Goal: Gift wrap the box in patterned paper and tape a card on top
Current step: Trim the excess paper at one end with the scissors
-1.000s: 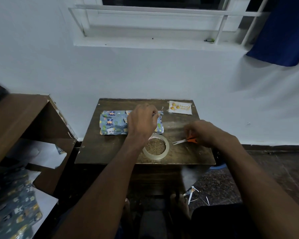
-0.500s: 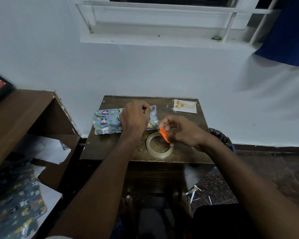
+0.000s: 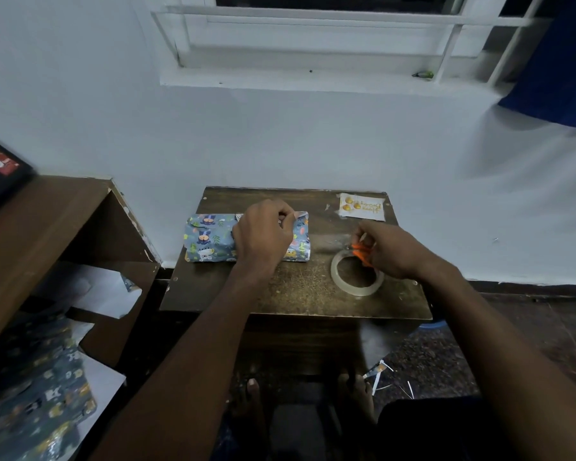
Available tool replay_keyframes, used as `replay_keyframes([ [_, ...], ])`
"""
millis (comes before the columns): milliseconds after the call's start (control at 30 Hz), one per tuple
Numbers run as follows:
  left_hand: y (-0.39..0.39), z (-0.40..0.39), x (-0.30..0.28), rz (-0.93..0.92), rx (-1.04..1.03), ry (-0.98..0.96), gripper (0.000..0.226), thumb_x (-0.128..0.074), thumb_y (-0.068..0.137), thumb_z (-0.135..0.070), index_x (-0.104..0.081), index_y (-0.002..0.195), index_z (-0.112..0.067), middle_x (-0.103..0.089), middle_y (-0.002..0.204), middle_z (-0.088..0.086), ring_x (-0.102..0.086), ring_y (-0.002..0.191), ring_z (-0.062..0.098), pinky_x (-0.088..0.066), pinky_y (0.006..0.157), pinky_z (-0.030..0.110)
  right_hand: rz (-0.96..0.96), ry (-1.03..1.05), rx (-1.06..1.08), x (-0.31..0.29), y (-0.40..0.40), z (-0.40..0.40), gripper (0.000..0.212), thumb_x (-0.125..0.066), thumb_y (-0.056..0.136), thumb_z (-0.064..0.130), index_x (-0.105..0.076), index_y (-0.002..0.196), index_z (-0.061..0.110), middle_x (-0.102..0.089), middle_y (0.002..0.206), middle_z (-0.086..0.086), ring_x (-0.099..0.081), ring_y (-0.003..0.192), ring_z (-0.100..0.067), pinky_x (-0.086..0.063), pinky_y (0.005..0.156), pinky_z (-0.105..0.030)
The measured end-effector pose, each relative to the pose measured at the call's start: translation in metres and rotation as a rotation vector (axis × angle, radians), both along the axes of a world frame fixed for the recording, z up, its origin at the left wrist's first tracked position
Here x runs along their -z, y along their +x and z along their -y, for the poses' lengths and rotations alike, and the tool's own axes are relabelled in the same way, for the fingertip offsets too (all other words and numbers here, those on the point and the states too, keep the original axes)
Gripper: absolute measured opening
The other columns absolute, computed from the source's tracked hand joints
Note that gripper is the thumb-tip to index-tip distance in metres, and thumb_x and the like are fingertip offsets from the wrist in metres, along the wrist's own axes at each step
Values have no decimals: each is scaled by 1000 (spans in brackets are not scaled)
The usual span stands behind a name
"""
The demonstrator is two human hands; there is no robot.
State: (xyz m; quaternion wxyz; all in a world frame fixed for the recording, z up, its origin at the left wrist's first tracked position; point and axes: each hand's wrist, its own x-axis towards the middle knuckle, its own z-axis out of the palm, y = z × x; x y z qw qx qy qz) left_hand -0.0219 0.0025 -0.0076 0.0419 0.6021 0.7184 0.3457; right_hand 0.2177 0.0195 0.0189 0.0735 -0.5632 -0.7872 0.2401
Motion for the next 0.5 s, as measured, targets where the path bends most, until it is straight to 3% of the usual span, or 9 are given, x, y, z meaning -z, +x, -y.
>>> replay_keyframes([
  [100, 1, 1, 0, 12, 3, 4, 9, -72, 98, -35, -79, 99, -30, -76, 91, -12, -70, 86, 14, -58, 70, 36, -289, -130, 99, -1, 0, 2, 25, -70, 89, -6, -66, 105, 13, -73, 92, -6, -76, 85, -26, -61, 71, -39],
  [167, 1, 1, 0, 15, 5, 5, 9, -71, 99, -36, -79, 99, -30, -76, 90, -13, -70, 85, 14, -59, 70, 37, -596, -303, 188, -5, -5, 6, 26, -65, 90, -13, -65, 110, 4, -75, 86, -11, -77, 77, -29, -59, 58, -33],
  [233, 1, 1, 1, 24, 13, 15, 9, -71, 99, -36, -79, 99, -31, -76, 89, -13, -70, 84, 13, -58, 70, 35, -767, -398, 249, -10, -11, 8, 21, -61, 94, -12, -65, 108, 3, -78, 84, -8, -77, 74, -27, -54, 52, -26],
  [367, 3, 1, 1, 59, 26, 50, 9, -72, 97, -36, -80, 99, -31, -75, 85, -15, -69, 81, 9, -51, 67, 28, -866, -511, 325, -13, -22, 10, 12, -64, 96, -3, -71, 97, 7, -78, 87, -8, -75, 68, -19, -48, 50, -20],
  [500, 3, -1, 4, 140, 18, 44, 10, -72, 95, -38, -80, 92, -32, -73, 79, -17, -69, 78, 8, -56, 67, 31, -901, -626, 354, -8, -41, 17, 5, -71, 95, 9, -76, 97, 8, -77, 88, -14, -73, 66, -20, -49, 48, -19],
])
